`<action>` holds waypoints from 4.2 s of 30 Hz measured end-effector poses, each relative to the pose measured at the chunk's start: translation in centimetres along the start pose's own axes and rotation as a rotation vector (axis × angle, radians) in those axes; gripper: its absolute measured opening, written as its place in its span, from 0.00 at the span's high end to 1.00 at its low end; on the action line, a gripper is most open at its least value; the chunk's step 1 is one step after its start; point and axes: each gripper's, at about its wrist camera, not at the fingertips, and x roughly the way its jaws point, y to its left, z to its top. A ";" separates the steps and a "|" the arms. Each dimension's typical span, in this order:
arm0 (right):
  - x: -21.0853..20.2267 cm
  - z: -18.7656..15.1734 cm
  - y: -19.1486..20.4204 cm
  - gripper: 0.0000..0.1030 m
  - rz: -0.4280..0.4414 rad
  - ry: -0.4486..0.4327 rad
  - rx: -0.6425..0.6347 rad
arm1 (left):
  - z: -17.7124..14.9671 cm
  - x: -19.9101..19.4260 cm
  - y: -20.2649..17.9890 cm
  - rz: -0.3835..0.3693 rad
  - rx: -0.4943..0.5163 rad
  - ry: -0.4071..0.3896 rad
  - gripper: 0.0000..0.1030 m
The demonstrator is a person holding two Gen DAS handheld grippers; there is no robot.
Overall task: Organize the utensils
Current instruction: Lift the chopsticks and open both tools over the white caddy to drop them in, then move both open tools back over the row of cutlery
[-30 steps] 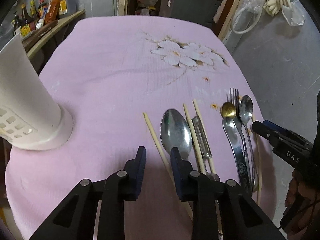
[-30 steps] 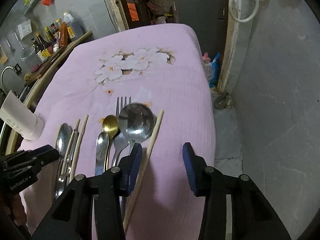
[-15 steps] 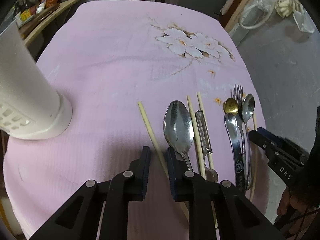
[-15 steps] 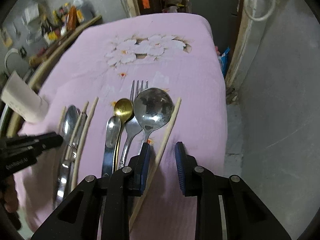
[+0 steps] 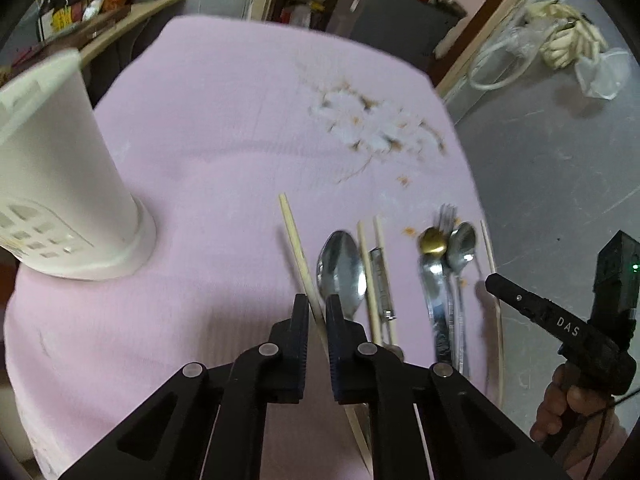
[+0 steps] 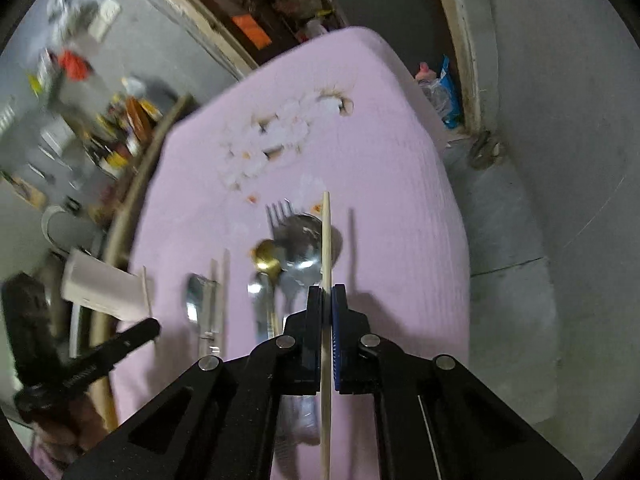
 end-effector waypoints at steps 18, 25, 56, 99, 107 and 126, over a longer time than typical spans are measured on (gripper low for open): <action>-7.7 -2.2 8.5 0.96 0.268 -0.338 0.002 | 1.4 -10.8 2.6 -0.089 0.066 -0.263 0.95; -7.0 -1.2 18.2 0.96 0.406 -0.431 -0.069 | 4.1 -16.6 7.6 -0.110 0.073 -0.364 0.95; 4.7 0.7 32.4 0.96 0.326 -0.577 -0.177 | 10.9 -14.4 22.4 0.058 0.020 -0.557 0.95; -4.7 -2.4 25.3 0.38 0.156 -0.626 -0.255 | 5.7 -15.7 16.7 0.020 -0.006 -0.561 0.17; -10.6 -3.9 21.8 0.17 0.022 -0.689 -0.317 | 3.4 -15.9 11.4 0.030 0.020 -0.658 0.04; -15.0 -4.7 10.4 0.01 -0.161 -0.638 -0.323 | -2.5 -10.4 0.3 0.068 0.134 -0.611 0.04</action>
